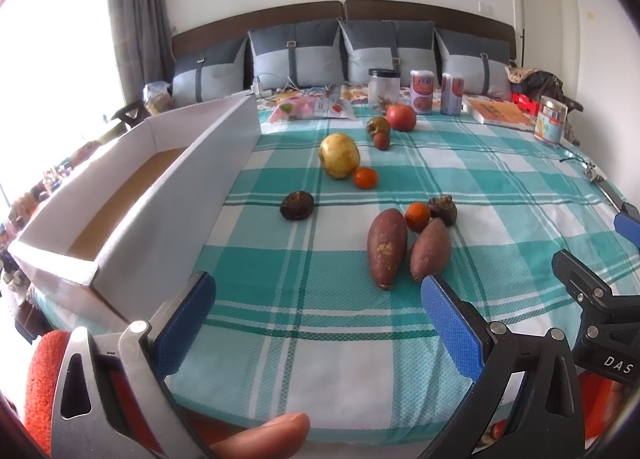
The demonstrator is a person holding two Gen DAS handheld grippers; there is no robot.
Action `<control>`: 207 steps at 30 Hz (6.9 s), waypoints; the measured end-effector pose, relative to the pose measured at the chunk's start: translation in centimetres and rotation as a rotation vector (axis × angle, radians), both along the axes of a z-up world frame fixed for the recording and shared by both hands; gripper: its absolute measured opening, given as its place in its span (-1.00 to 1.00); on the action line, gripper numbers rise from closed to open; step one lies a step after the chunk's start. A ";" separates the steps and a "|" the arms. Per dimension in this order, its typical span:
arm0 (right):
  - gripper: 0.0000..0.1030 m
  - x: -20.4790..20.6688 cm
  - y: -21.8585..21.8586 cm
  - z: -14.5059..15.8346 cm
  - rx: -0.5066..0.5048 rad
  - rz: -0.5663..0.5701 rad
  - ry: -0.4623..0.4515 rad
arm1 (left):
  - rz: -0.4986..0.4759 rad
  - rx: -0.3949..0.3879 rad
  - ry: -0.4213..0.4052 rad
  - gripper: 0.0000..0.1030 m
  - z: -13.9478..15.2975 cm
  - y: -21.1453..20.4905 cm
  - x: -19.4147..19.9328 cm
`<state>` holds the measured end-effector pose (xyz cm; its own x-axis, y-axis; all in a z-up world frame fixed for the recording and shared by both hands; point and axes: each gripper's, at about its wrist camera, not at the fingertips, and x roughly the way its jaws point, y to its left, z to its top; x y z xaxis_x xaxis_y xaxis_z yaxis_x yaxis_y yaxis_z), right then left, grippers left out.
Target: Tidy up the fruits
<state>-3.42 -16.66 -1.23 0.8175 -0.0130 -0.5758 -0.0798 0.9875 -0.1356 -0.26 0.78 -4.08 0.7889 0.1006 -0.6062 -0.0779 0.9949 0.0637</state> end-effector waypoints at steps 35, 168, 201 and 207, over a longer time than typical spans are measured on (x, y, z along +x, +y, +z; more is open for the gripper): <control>1.00 -0.1 0.1 -0.4 0.000 0.008 0.004 | -0.001 0.007 0.006 0.99 -0.3 0.0 0.1; -0.22 20.2 1.6 -5.7 0.097 0.368 0.529 | -0.229 -0.448 0.360 -0.20 -2.2 7.2 10.9; 0.85 13.3 12.3 3.2 0.178 0.381 0.289 | 0.000 -0.215 0.119 0.72 6.7 19.6 10.7; 0.85 10.5 -1.6 -3.8 0.020 0.028 0.308 | -0.002 -0.047 0.306 0.61 1.9 16.0 13.7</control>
<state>7.04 -18.21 -5.04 0.6046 0.0205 -0.7962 -0.1411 0.9866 -0.0818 13.43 16.75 -2.20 0.5690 0.0655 -0.8197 -0.0597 0.9975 0.0383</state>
